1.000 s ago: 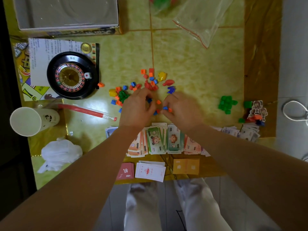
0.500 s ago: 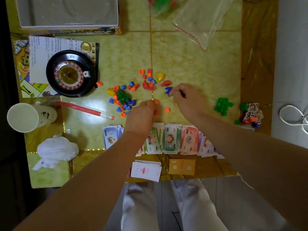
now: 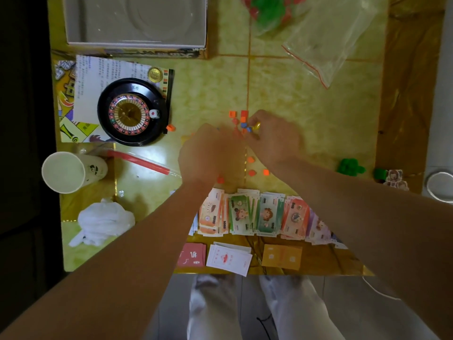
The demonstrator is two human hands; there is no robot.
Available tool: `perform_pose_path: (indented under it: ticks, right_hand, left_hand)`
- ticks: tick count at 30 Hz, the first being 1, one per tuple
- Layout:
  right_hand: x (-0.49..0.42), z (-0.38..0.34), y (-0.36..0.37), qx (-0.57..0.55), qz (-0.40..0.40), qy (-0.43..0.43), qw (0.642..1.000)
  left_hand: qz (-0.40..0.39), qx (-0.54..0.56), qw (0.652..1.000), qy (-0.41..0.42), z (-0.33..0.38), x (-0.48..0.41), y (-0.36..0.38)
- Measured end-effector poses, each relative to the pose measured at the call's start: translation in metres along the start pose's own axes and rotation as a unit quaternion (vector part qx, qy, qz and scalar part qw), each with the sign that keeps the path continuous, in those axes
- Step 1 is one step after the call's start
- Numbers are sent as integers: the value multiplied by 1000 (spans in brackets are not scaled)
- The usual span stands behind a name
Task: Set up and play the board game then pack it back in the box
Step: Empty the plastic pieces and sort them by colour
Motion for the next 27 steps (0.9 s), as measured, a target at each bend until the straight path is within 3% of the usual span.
perform_pose_path:
  ticks: [6, 9, 11, 14, 16, 19, 21, 22, 24, 27]
  right_hand:
    - [-4, 8, -3, -36, 22, -13, 999]
    - [-2, 16, -13, -180, 26, -7, 983]
    - [-5, 23, -15, -316, 12, 9, 949]
    - [-8, 26, -12, -520, -5, 41, 853]
    - [-10, 23, -11, -561, -24, 46, 826]
    - [-11, 20, -16, -475, -22, 47, 878]
    - [-14, 17, -16, -336, -25, 64, 939]
    - [-15, 16, -13, -263, -35, 72, 962]
    - [-14, 10, -11, -136, -43, 81, 986]
    - [-12, -1, -9, -52, -38, 81, 995]
  left_hand:
    - [53, -172, 983, -45, 5, -15, -16]
    - [27, -230, 971, -63, 3, -26, -12]
    - [17, -254, 965, -64, 3, -32, -10]
    - [14, -249, 967, -55, 5, -36, -10]
    - [27, -198, 979, -43, 7, -34, -15]
    - [47, 59, 996, -52, -10, -31, -24]
    - [80, 282, 953, -75, -24, -29, -30]
    - [91, 340, 932, -86, -30, -28, -32]
    - [84, 362, 924, -89, -34, -27, -34]
    - [53, 302, 949, -69, -36, -26, -37]
Point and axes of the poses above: each hand's wrist, its own x-axis away from the middle knuckle, its own y-axis out of the palm, z = x × y, the point moved 9 cm from there along -x, towards the middle knuckle, and after that the axes turned 15 degrees about -z, right-handed, at the moved point
